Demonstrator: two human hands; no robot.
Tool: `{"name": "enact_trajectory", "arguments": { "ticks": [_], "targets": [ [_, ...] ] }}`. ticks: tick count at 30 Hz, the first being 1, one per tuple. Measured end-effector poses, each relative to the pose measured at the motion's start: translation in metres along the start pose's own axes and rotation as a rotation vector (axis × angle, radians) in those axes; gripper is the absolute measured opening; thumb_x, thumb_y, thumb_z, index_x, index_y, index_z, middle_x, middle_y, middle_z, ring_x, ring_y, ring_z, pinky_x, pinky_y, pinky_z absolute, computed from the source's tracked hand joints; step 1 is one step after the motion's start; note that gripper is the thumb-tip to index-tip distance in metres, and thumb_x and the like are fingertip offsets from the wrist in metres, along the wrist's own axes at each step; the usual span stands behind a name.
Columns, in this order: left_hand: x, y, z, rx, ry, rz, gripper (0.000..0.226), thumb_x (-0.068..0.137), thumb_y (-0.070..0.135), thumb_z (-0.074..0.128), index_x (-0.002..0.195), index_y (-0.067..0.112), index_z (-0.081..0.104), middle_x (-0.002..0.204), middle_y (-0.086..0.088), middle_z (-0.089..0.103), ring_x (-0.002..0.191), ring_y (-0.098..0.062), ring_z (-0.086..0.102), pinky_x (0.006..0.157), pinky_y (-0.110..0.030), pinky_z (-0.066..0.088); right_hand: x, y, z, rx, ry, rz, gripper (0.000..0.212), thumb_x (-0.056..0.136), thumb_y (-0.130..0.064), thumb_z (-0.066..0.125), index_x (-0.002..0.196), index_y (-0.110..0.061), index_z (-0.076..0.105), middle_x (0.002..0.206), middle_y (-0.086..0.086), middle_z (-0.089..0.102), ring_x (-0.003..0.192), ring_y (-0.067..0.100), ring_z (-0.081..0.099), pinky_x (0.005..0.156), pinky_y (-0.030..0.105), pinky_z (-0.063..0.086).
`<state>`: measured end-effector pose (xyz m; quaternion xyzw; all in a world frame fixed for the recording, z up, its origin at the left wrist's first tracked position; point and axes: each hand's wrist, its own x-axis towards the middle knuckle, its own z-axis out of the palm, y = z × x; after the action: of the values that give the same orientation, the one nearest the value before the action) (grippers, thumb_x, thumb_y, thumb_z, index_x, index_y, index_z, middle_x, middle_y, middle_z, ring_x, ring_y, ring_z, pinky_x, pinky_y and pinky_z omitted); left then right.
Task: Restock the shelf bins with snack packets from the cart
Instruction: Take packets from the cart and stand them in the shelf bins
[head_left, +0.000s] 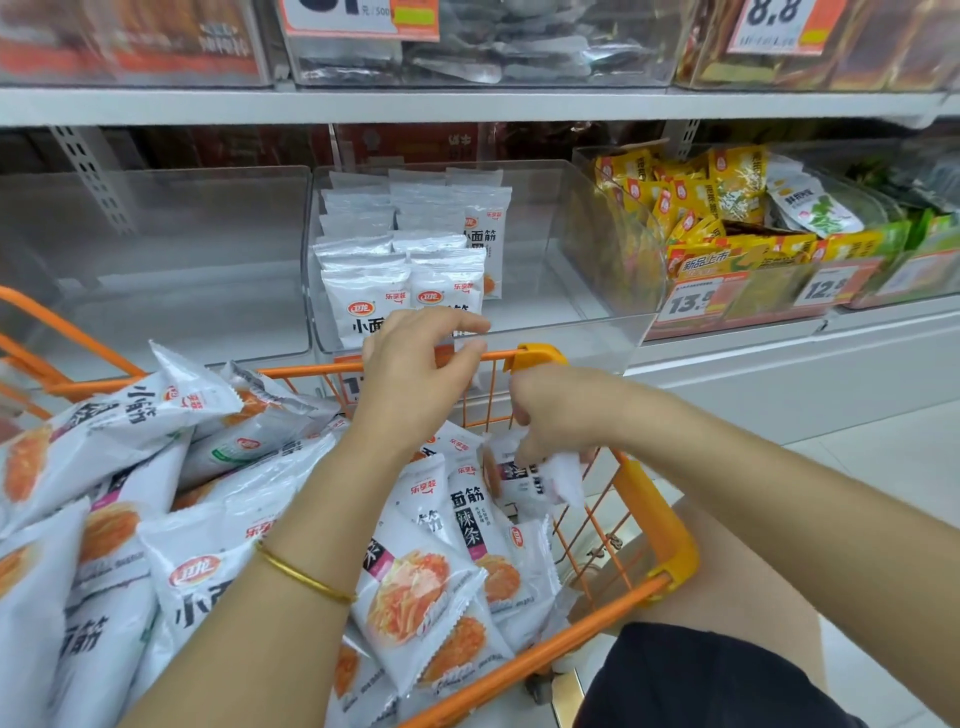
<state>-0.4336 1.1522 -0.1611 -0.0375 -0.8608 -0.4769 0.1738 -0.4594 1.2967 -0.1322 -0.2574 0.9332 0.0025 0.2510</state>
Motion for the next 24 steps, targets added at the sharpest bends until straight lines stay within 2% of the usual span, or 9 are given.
{"name": "enact_trajectory", "arguments": {
  "ticks": [2,4,7,10,13,15,17,20,24],
  "targets": [
    [-0.003,0.008,0.001,0.056,-0.068,0.098,0.033,0.079,0.054,0.043,0.098,0.040,0.066,0.088,0.036,0.054,0.105,-0.011,0.051,0.097,-0.047,0.039,-0.014,0.008,-0.024,-0.025,0.043,-0.033,0.037,0.076,-0.035,0.074,0.098,-0.009,0.062,0.090,0.003,0.066,0.073,0.019,0.065,0.058,0.030,0.053],
    [-0.005,0.012,0.004,0.136,-0.151,0.175,0.044,0.082,0.057,0.034,0.102,0.038,0.067,0.086,0.032,0.055,0.099,-0.006,0.045,0.097,-0.046,0.035,-0.028,0.015,-0.042,0.040,0.092,-0.075,0.033,0.072,-0.033,0.078,0.096,-0.016,0.063,0.087,-0.005,0.062,0.077,0.012,0.059,0.068,0.028,0.047],
    [-0.007,0.013,0.006,0.150,-0.254,0.159,0.042,0.087,0.056,0.033,0.099,0.035,0.067,0.079,0.022,0.058,0.087,-0.011,0.050,0.089,-0.043,0.040,-0.040,0.026,-0.056,0.332,0.166,-0.120,0.035,0.067,-0.021,0.083,0.091,-0.021,0.059,0.080,-0.007,0.064,0.063,0.004,0.057,0.062,0.023,0.045],
    [-0.008,0.014,0.004,-0.058,-0.288,0.009,0.024,0.094,0.038,0.048,0.082,0.025,0.065,0.060,0.010,0.056,0.064,-0.022,0.061,0.066,-0.043,0.052,-0.036,0.035,-0.055,0.502,0.339,-0.102,0.042,0.064,-0.015,0.084,0.097,-0.019,0.058,0.083,-0.002,0.062,0.065,0.010,0.059,0.060,0.024,0.048],
    [-0.007,0.017,0.003,-0.124,-0.192,-0.071,0.022,0.095,0.026,0.050,0.081,0.018,0.064,0.062,0.008,0.054,0.052,-0.003,0.051,0.051,-0.023,0.042,-0.025,0.041,-0.047,0.886,0.512,-0.080,0.038,0.074,-0.013,0.078,0.105,-0.012,0.056,0.082,0.004,0.064,0.063,0.012,0.064,0.053,0.024,0.051],
    [-0.005,0.016,0.003,-0.162,-0.088,-0.123,0.022,0.096,0.026,0.049,0.079,0.018,0.061,0.062,0.008,0.055,0.049,0.003,0.049,0.047,-0.017,0.039,-0.020,0.042,-0.039,1.216,0.510,-0.061,0.029,0.084,-0.020,0.068,0.105,-0.007,0.054,0.091,0.010,0.068,0.070,0.017,0.070,0.056,0.026,0.056],
    [-0.003,0.016,0.003,-0.207,0.011,-0.164,0.022,0.097,0.026,0.047,0.080,0.019,0.059,0.066,0.006,0.057,0.052,0.001,0.051,0.048,-0.020,0.042,-0.018,0.040,-0.026,1.401,0.403,-0.082,0.027,0.089,-0.026,0.060,0.106,-0.006,0.054,0.098,0.012,0.069,0.081,0.024,0.071,0.067,0.035,0.060],
    [-0.001,0.016,0.003,-0.241,0.053,-0.173,0.022,0.097,0.026,0.045,0.088,0.013,0.060,0.078,-0.007,0.061,0.066,-0.012,0.055,0.059,-0.030,0.046,-0.014,0.025,-0.004,1.399,0.288,-0.139,0.031,0.086,-0.021,0.064,0.113,-0.009,0.055,0.106,0.010,0.070,0.090,0.027,0.071,0.075,0.042,0.059],
    [-0.001,0.018,0.005,-0.117,0.048,-0.050,0.021,0.098,0.021,0.044,0.102,0.016,0.063,0.093,0.003,0.061,0.085,-0.010,0.054,0.073,-0.023,0.042,-0.005,0.019,-0.007,1.382,0.410,-0.090,0.014,0.082,-0.008,0.068,0.096,-0.010,0.064,0.092,0.007,0.072,0.076,0.022,0.070,0.069,0.037,0.060]
  ]
}}
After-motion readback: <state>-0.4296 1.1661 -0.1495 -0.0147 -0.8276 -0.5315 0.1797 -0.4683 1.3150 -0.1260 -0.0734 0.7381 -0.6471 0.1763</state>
